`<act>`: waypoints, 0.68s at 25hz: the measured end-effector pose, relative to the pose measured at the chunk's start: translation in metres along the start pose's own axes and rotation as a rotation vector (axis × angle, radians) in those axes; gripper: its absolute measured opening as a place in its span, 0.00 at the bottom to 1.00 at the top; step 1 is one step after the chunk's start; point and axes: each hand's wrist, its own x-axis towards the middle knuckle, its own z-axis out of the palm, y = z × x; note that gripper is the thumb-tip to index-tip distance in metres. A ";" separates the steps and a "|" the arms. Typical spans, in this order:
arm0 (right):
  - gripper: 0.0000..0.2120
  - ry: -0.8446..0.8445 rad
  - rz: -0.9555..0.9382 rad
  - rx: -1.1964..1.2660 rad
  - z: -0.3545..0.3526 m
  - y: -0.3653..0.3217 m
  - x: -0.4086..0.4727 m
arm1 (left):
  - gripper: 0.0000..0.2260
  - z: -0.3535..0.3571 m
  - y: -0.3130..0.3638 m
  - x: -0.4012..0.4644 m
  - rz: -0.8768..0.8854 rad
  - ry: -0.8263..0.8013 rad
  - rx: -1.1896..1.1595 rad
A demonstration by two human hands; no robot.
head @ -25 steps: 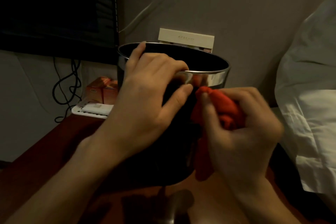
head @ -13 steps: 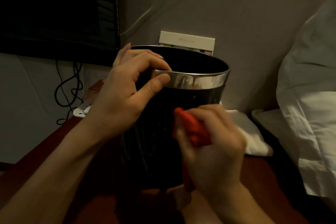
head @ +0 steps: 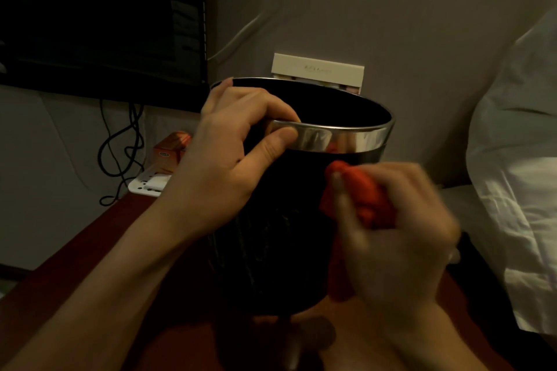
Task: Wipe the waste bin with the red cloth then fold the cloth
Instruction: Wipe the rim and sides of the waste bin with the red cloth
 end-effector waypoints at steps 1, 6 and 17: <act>0.07 0.047 0.032 -0.018 -0.007 0.004 0.007 | 0.05 0.001 0.002 0.000 0.001 0.002 -0.005; 0.06 -0.069 -0.014 -0.006 0.012 -0.012 -0.017 | 0.05 0.006 0.006 -0.003 -0.018 0.032 0.016; 0.07 -0.015 0.004 0.034 0.004 -0.008 -0.005 | 0.04 0.007 0.007 -0.002 -0.018 0.035 0.035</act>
